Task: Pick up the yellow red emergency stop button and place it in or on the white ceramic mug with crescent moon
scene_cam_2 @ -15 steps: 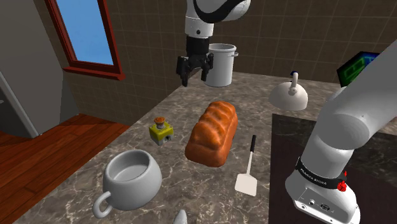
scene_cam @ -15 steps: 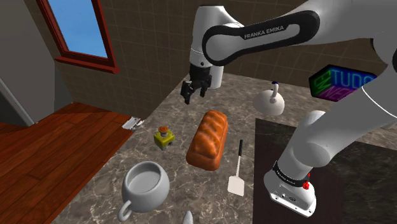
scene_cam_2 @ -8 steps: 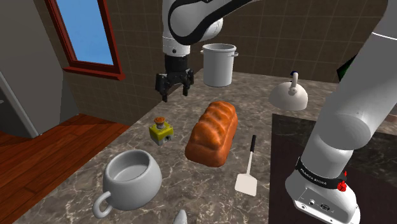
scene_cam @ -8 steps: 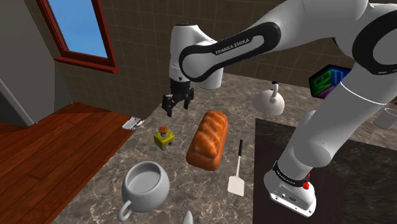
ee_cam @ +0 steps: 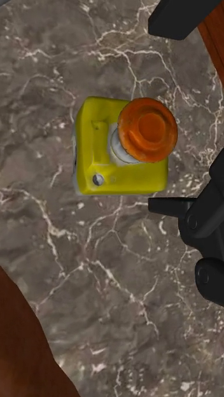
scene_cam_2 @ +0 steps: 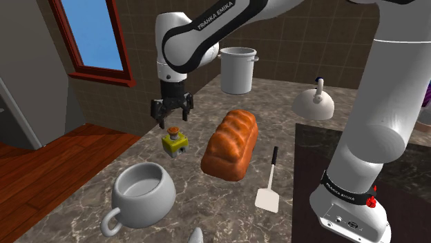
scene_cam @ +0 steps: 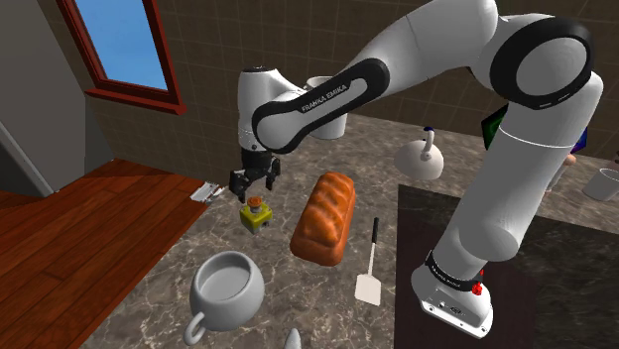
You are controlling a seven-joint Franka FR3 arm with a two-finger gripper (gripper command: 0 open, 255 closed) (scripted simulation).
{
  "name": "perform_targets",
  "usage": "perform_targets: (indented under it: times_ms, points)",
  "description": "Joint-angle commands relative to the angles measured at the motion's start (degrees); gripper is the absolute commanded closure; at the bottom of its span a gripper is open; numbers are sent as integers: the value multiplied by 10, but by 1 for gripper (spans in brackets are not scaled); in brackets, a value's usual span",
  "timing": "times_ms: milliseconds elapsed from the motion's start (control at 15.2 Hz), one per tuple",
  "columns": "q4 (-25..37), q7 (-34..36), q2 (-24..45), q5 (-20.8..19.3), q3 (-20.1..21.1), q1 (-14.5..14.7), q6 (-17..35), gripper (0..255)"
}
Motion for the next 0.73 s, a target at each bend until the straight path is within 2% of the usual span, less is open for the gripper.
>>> perform_targets:
  times_ms: [0, 264, 660]
  points:
    - [-3, 3, 12, -4, 0, 1, 15, 0]
    - [-12, 8, 29, -11, 0, 4, 40, 0]
    - [-12, 8, 29, -11, 0, 4, 40, 0]
